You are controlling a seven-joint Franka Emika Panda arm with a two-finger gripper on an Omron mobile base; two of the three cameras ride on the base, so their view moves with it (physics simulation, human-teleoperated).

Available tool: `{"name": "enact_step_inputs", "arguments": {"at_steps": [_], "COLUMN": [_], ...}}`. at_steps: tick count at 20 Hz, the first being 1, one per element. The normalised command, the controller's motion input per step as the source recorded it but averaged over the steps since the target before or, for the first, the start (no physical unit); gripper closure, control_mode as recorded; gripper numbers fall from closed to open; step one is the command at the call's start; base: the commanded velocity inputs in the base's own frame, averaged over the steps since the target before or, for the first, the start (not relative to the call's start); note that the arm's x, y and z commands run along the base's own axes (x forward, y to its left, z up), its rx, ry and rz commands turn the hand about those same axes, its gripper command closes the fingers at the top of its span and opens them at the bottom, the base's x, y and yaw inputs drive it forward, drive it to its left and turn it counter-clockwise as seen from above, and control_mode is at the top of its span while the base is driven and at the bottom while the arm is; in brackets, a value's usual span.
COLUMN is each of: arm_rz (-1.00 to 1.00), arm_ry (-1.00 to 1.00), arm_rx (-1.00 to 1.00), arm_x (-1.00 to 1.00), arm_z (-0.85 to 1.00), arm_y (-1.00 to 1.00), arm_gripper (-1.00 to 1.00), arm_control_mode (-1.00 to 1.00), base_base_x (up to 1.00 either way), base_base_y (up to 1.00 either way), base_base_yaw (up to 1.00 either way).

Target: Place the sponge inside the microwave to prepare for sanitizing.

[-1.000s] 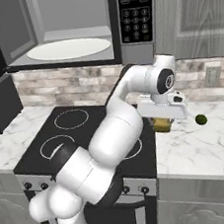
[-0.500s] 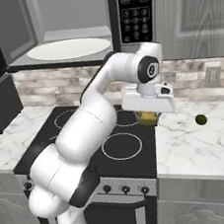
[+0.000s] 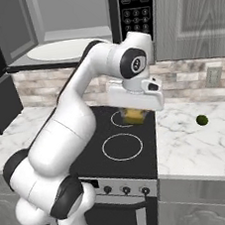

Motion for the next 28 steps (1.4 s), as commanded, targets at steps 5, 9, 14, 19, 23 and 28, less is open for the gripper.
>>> {"name": "enact_step_inputs", "arguments": {"at_steps": [5, 9, 14, 19, 23, 28], "arm_rz": [0.00, 0.00, 0.00, 0.00, 0.00, 0.00], "arm_ry": [-0.12, -0.17, -0.27, -0.30, -0.30, -0.23], "arm_rx": [0.03, 0.01, 0.00, 0.04, 0.09, 0.04], "arm_x": [-0.42, -0.26, -0.09, -0.07, -0.03, 0.00], "arm_z": [0.36, 0.36, 0.33, 0.31, 0.28, 0.25], "arm_y": [0.44, 0.51, 0.51, 0.49, 0.42, 0.25], "arm_gripper": [1.00, 1.00, 1.00, 1.00, 1.00, 1.00], "arm_control_mode": [-1.00, -1.00, -1.00, -1.00, -1.00, -1.00], "base_base_x": [0.00, 0.00, 0.00, 0.00, 0.00, 0.00], "base_base_y": [0.00, 0.00, 0.00, 0.00, 0.00, 0.00], "base_base_yaw": [0.00, 0.00, 0.00, 0.00, 0.00, 0.00]}}
